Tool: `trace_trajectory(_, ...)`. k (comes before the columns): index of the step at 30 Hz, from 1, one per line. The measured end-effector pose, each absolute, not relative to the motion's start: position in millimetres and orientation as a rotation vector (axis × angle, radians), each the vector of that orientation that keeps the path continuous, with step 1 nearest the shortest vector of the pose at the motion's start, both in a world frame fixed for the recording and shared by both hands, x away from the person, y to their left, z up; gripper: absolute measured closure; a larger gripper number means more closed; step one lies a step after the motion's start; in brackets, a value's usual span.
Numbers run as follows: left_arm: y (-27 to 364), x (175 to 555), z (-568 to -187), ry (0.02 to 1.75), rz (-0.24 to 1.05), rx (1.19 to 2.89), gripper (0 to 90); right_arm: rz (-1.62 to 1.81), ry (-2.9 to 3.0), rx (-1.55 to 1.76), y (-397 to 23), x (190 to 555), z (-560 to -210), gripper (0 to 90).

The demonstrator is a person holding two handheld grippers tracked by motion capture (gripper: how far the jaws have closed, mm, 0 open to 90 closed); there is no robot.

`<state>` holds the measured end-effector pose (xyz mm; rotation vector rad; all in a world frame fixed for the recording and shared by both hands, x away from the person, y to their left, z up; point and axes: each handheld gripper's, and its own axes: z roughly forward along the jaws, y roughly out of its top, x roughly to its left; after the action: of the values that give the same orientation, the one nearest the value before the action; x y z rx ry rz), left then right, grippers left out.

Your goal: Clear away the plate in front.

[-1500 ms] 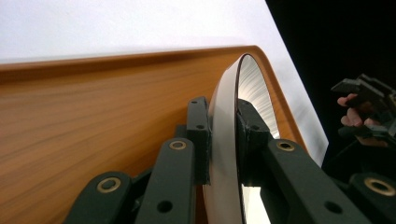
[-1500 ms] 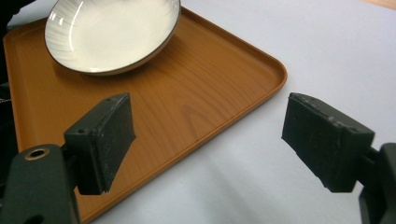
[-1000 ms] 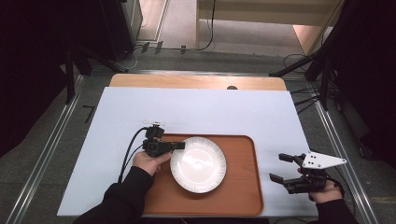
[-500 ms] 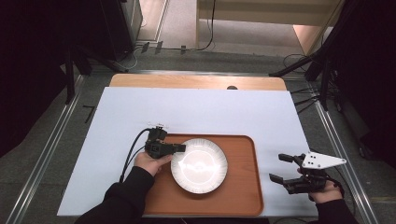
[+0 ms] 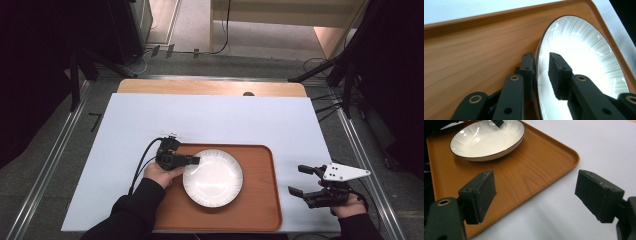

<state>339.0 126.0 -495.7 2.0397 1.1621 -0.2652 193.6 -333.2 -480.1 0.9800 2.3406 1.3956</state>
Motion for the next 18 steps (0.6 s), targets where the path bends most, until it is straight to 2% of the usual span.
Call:
trace_trajectory(7, 129, 340, -490, 1.138, -0.286, 2.049, 63.9, 1.396, 2.342, 0.980, -333, 194, -480, 17.4)
trace_trajectory(17, 137, 343, -480, 1.138, -0.329, 2.074, 40.9, 1.389, 2.345, 0.975, -333, 194, -481, 17.4)
trace_trajectory(18, 137, 343, -479, 1.133, -0.334, 2.077, 36.5, 1.390, 2.345, 0.979, -333, 194, -481, 17.4)
